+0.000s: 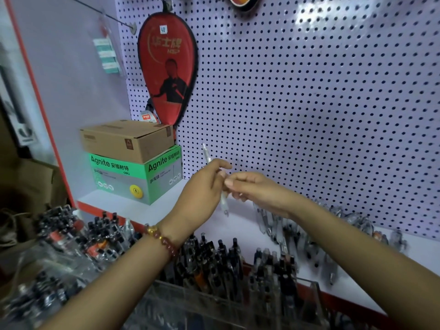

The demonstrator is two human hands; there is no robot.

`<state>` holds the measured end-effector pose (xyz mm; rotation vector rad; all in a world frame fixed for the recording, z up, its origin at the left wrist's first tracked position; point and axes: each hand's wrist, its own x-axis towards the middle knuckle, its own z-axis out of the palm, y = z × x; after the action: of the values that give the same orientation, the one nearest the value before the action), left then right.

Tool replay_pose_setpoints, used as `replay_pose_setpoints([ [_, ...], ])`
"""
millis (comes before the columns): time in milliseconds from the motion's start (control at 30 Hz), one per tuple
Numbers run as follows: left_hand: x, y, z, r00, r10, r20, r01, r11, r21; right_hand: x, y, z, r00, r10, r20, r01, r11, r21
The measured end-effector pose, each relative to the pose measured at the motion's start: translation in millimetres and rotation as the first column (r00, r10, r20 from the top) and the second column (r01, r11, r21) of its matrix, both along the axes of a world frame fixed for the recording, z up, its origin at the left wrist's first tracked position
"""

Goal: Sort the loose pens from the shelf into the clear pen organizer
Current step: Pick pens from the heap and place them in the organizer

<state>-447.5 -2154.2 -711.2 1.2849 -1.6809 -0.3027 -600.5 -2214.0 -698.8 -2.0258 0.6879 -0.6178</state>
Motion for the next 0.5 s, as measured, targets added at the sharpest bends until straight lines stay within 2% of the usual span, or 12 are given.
replay_pose_setpoints([
  [67,1.2,0.2,0.4,0.999,0.034,-0.009,-0.034,0.999,-0.017,-11.7,-12.4,-8.3,0.975,-0.127,-0.183,0.086,0.972,-0.217],
  [100,1.5,0.3,0.4,0.999,0.034,-0.028,-0.035,0.999,-0.008,-20.0,-21.4,-16.8,0.91,-0.212,-0.356,0.08,0.933,-0.351],
  [167,2.0,0.0,-0.8,0.999,0.03,-0.043,-0.03,1.0,0.004,-33.6,-31.2,-34.1,0.658,-0.345,-0.669,-0.013,0.883,-0.468],
  [200,2.2,-0.9,-1.5,0.999,0.034,-0.03,-0.034,0.999,-0.003,-37.9,-33.4,-40.4,0.542,-0.367,-0.756,-0.049,0.885,-0.464],
  [233,2.5,-1.8,-2.3,0.999,0.041,-0.014,-0.041,0.999,-0.016,-39.8,-35.3,-44.9,0.482,-0.37,-0.794,-0.072,0.887,-0.457],
  [267,3.1,-2.5,-2.7,0.999,0.05,0.0,-0.05,0.998,-0.03,-39.6,-34.2,-45.4,0.462,-0.368,-0.807,-0.092,0.885,-0.457],
  [500,4.1,-2.1,-2.6,0.992,0.116,0.054,-0.113,0.992,-0.058,-40.4,-37.5,-45.0,0.483,-0.395,-0.782,-0.073,0.871,-0.485],
])
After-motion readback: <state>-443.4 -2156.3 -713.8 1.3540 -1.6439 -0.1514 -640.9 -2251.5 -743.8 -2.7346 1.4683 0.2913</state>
